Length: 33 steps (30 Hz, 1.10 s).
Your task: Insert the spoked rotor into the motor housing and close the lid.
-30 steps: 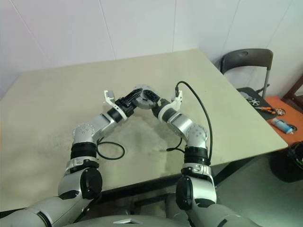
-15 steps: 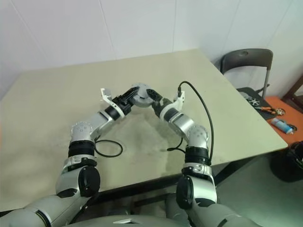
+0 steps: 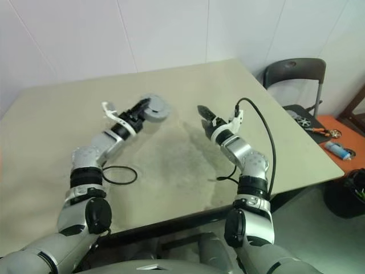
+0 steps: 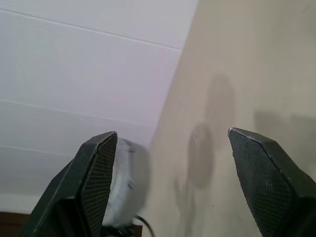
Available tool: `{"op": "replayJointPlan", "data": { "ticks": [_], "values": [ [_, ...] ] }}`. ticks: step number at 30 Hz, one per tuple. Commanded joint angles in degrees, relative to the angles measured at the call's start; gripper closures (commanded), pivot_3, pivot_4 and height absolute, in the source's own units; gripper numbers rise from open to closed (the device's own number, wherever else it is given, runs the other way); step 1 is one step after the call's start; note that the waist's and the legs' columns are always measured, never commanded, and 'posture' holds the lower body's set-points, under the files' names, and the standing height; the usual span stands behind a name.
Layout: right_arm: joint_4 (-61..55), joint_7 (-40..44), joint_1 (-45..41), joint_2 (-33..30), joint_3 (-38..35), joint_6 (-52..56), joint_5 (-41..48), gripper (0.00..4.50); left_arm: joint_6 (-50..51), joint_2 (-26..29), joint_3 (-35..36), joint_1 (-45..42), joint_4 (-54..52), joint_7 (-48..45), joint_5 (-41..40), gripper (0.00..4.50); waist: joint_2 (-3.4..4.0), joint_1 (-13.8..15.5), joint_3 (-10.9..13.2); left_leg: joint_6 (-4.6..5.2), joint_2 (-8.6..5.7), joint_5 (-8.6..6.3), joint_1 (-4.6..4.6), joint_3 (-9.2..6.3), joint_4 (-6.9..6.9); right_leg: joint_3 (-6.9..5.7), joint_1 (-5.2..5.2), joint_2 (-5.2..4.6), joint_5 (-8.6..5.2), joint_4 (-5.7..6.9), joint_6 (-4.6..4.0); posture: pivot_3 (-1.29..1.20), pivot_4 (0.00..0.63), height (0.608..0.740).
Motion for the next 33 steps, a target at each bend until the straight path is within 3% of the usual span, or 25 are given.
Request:
{"op": "replayJointPlan", "data": {
  "ticks": [1,6,13,20,29,33],
  "values": [
    [0.85,1.39,-2.27,1.27,1.61,0.0,-1.05,0.78,-2.61,5.08,3.55,-1.65,-3.84,-1.78,-1.35,2.4,0.0,0.11,0.0,-0.01,0.0,0.01,0.0,0.0,0.01,0.0,0.0,0.0,0.0,0.01,0.0,0.0,0.0,0.74],
    [1.22,1.84,-1.82,2.23,2.55,0.76,-2.33,0.78,-6.75,11.93,4.67,1.14,-1.77,-2.88,2.67,2.4,-0.01,0.45,0.0,-0.05,0.0,0.03,-0.04,-0.01,0.02,0.0,0.0,-0.04,0.01,-0.01,0.0,0.0,0.0,0.74],
    [1.51,1.6,-1.11,2.97,3.03,1.1,-3.8,0.78,-14.72,22.05,1.05,2.06,15.02,-10.43,14.49,2.4,-0.04,0.35,-0.02,-0.08,-0.01,0.04,-0.02,-0.01,0.01,-0.01,0.0,-0.03,0.01,0.02,0.0,0.0,0.0,0.74],
    [1.26,1.19,-1.08,2.99,2.66,1.28,-4.82,0.78,-21.22,23.97,-0.4,-0.12,29.58,-15.88,21.61,2.4,-0.24,0.48,-0.15,-0.13,0.0,0.07,-0.03,-0.05,0.01,-0.02,0.0,-0.04,0.01,0.06,0.0,0.0,0.0,0.74],
    [-0.06,0.34,-0.09,2.97,2.8,1.87,-5.83,0.78,-26.58,24.89,-0.15,2.11,34.7,-17.4,26.16,2.4,-0.3,0.08,-0.21,-0.13,0.0,0.08,0.27,-0.05,0.04,-0.02,0.05,-0.02,0.0,0.57,0.01,0.0,0.0,0.74],
    [0.07,0.82,0.03,2.92,2.94,1.62,-6.31,0.78,-28.27,27.28,0.54,2.71,36.61,-15.08,27.58,1.09,-0.3,-0.25,-0.21,-0.13,0.0,0.08,0.47,-0.05,0.02,0.0,0.2,0.02,0.0,0.63,0.01,0.0,0.0,0.74]
  ]
}}
